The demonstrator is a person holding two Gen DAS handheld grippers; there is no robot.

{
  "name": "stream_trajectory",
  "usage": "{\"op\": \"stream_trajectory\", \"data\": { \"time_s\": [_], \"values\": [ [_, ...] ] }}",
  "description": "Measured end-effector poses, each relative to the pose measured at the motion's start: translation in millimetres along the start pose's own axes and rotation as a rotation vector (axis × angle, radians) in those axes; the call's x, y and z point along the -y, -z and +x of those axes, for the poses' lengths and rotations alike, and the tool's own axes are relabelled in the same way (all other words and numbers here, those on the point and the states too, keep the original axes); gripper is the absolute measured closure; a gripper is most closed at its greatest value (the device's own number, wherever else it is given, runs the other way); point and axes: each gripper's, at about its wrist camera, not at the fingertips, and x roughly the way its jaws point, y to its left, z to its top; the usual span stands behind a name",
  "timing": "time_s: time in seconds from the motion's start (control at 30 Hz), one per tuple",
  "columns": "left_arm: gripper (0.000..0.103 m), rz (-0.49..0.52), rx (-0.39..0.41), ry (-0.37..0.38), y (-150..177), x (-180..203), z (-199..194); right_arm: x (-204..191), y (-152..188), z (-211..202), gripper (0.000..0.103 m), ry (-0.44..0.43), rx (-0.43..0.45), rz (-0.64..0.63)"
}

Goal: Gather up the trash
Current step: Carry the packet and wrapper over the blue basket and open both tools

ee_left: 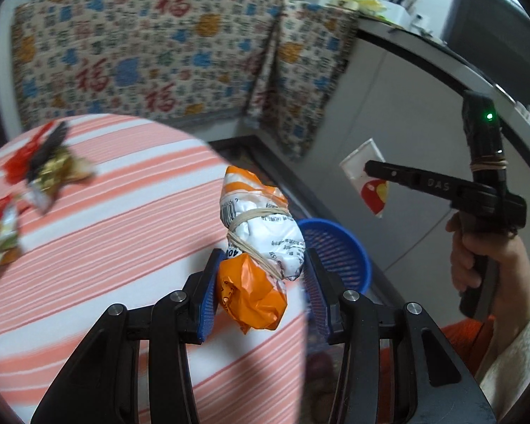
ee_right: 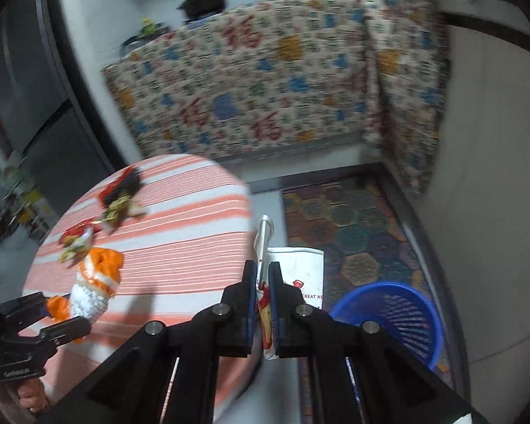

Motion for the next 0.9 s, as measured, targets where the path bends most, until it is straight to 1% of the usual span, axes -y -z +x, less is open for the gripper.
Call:
{"op": "stream_trajectory", "data": {
  "time_s": [0.07, 0.17, 0.23, 0.33, 0.6, 0.77, 0.9],
  "values": [
    [0.057, 0.026, -0.011, 0.036, -7.1, 24.8, 18.2, 26.5, -0.1, -0.2, 0.096, 0.035, -0.004, 0.050],
    [0.057, 0.068, -0.024, 0.066, -14.8, 57.8, 42.7, 55.5, 1.9, -2.3, 0.096, 0.084, -0.002, 0.093],
    [0.057, 0.088, -0.039, 0.082, -19.6, 78.2, 64.8, 74.6, 3.6, -3.1, 0.096, 0.095, -0.003, 0.129],
    [0.057, 0.104, -0.064, 0.094, -21.8, 95.3, 91.5, 98.5, 6.6, -3.6, 0.096, 0.112, -0.004, 0.157],
    [0.057, 0.131, -0.124, 0.105, -20.9, 127.6, 152.6, 152.7, 16.3, 2.1, 0.096, 0.136, -0.025, 0.242],
    [0.057, 0.143, -0.150, 0.100, -18.0, 135.8, 175.4, 173.5, 20.8, 10.7, 0.096, 0.161, -0.044, 0.276],
    [0.057, 0.146, -0.167, 0.095, -17.1, 138.3, 189.8, 181.4, 21.9, 16.3, 0.096, 0.167, -0.055, 0.290]
  ]
}}
